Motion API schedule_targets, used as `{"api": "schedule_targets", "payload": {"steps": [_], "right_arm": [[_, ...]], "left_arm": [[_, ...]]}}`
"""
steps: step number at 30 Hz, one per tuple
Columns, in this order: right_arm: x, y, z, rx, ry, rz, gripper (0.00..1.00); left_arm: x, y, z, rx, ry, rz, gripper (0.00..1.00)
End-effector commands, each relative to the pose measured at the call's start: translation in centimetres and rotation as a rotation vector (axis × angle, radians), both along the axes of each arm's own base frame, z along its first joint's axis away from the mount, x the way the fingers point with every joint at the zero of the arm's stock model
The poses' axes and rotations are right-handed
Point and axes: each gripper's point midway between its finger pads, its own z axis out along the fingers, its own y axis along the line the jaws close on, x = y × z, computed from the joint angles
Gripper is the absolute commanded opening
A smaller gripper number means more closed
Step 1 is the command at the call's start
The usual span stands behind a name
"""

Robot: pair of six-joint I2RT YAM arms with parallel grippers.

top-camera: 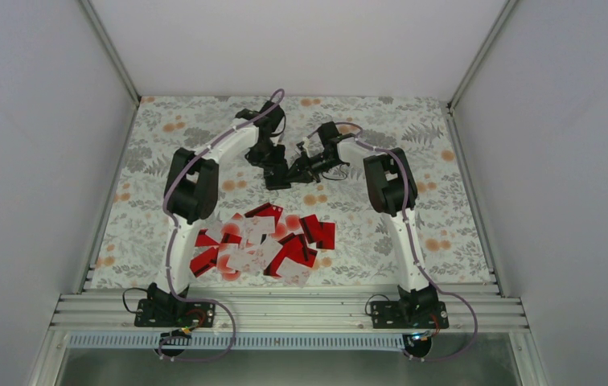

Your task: Put the credit cards into the card holder

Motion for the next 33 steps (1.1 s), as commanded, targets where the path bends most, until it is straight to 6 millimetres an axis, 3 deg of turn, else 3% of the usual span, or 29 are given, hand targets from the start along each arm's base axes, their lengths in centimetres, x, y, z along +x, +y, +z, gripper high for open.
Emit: {"api": "schedule_targets", "payload": {"steps": [1, 33], "right_arm": [[-1.4, -0.8, -5.7, -0.162, 0.059, -0.004, 0.09], [-1.5, -0.7, -5.4, -0.154, 0.05, 0.001, 0.09]], "left_arm": [[0.3, -0.9, -0.9, -0.019, 0.014, -0.005, 0.02], [0.4, -0.5, -3.4, 0.018, 0.027, 0.024, 0.02]]}}
